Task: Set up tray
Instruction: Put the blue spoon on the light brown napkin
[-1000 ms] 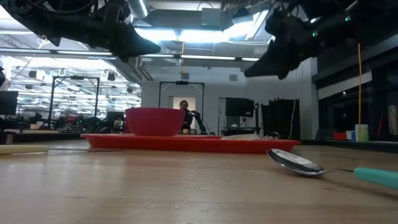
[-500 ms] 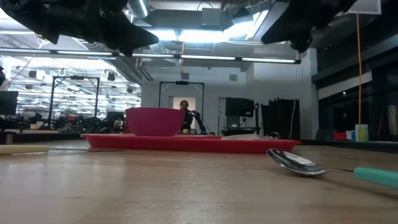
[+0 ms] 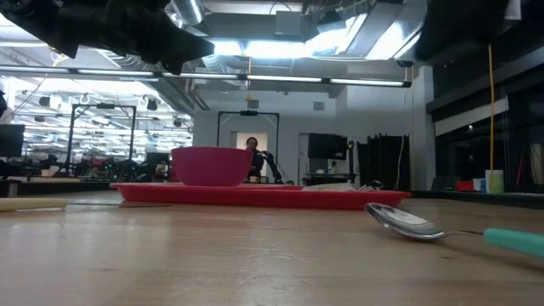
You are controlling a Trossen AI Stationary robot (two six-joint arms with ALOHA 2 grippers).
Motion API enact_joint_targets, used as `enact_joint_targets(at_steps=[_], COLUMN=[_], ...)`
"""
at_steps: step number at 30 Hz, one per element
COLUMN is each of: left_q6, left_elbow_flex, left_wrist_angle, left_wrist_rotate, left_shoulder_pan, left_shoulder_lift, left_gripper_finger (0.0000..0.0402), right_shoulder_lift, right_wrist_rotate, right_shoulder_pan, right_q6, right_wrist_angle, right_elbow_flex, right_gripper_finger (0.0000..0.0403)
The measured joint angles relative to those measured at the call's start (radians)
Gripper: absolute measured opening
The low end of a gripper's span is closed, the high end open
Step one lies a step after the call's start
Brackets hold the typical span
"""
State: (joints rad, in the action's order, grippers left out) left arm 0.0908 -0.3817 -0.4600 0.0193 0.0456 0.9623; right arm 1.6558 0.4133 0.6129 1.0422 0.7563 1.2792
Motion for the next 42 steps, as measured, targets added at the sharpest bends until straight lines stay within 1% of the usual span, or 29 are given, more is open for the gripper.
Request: enact_joint_targets(at_steps=[5, 8, 10, 15, 17, 21, 34, 38, 42], left_q6=[0.001, 0.001, 0.001, 0.001, -0.007, -0.04, -0.043, -0.043, -0.043], left_elbow_flex=[0.0, 0.0, 0.0, 0.0, 0.0, 0.0, 0.0, 0.0, 0.0], left_wrist_angle=[0.0, 0.0, 0.0, 0.001, 0.009, 0.012, 0.016, 0.016, 0.016], left_wrist_rotate=[0.0, 0.0, 0.0, 0.0, 0.0, 0.0, 0.0, 0.0, 0.0], left_shoulder_pan=[0.0, 0.0, 0.0, 0.0, 0.0, 0.0, 0.0, 0.0, 0.0], left_shoulder_lift=[0.0, 0.0, 0.0, 0.0, 0.0, 0.0, 0.0, 0.0, 0.0], left_gripper_finger=[0.0008, 0.0007, 0.0006, 0.0008, 0.0009, 0.0006, 0.0007, 0.0004, 0.0006], right_shoulder_lift=[0.179, 0.276, 0.333, 0.448, 0.483, 0.512, 0.512, 0.512, 0.512], right_wrist_rotate=[-0.091, -0.125, -0.128, -0.156, -0.194, -0.256, -0.252, -0.227, -0.151], right_shoulder_pan=[0.043, 0.064, 0.077, 0.098, 0.1, 0.099, 0.098, 0.098, 0.098], right_q6=[0.174, 0.215, 0.239, 0.302, 0.338, 0.371, 0.368, 0.368, 0.37], right_wrist_angle=[0.206, 0.272, 0.303, 0.403, 0.451, 0.495, 0.491, 0.491, 0.491], right_elbow_flex=[0.254, 0.394, 0.476, 0.638, 0.68, 0.696, 0.679, 0.679, 0.679], right_gripper_finger=[0.0003, 0.0002, 0.0002, 0.0003, 0.0004, 0.0004, 0.0009, 0.0032, 0.0073])
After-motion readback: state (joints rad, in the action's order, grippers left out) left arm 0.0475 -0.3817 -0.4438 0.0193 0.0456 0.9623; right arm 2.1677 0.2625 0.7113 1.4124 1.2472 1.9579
